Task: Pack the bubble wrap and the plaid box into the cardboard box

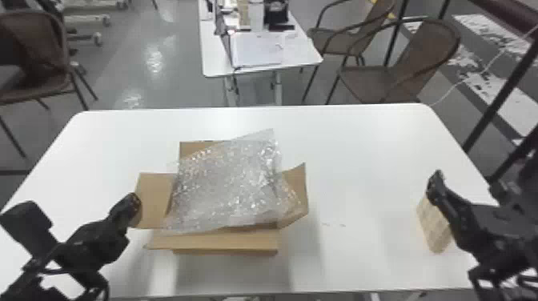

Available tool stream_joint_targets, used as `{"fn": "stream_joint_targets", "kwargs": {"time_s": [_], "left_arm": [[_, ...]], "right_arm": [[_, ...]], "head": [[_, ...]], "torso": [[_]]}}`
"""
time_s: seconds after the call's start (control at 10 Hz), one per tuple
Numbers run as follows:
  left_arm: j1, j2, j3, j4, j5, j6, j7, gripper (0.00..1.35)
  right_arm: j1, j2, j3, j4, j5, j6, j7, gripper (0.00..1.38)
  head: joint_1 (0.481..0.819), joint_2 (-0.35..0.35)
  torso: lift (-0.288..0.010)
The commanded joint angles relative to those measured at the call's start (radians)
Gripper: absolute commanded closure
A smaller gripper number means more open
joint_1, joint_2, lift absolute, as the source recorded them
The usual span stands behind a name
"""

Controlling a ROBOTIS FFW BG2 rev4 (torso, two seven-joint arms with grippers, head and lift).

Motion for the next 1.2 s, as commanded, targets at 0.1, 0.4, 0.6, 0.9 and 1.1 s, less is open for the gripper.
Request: {"fn": "stream_joint_targets", "kwargs": {"time_s": [0.1, 0.4, 0.6, 0.9, 1.1], "left_arm": [[0.012, -0.003, 0.004, 0.000, 0.007, -0.010, 0.000, 1.22], [0.015, -0.003, 0.006, -0.002, 0.010, -0.014, 0.000, 1.22], [0.016, -0.003, 0.006, -0.002, 0.012, -0.014, 0.000, 1.22], [0.015, -0.003, 0.002, -0.002, 0.012, -0.014, 0.000, 1.22], [0.013, -0.003, 0.001, 0.000, 0.012, -0.014, 0.000, 1.22]], "right_arm": [[0.142, 0.004, 0.002, 0.057, -0.163, -0.011, -0.052, 0.19], [0.102, -0.061, -0.016, 0.160, -0.203, -0.014, -0.066, 0.20], [0.047, -0.071, -0.017, 0.235, -0.206, -0.014, -0.059, 0.24], [-0.040, -0.112, -0.019, 0.335, -0.230, 0.000, -0.003, 0.24], [-0.079, -0.115, -0.019, 0.350, -0.232, 0.008, 0.027, 0.53]], "head": [[0.695, 0.023], [0.695, 0.003], [0.695, -0.010], [0.695, -0.020], [0.695, -0.019]], "torso": [[-0.122], [-0.122], [-0.122], [-0.122], [-0.122]]}}
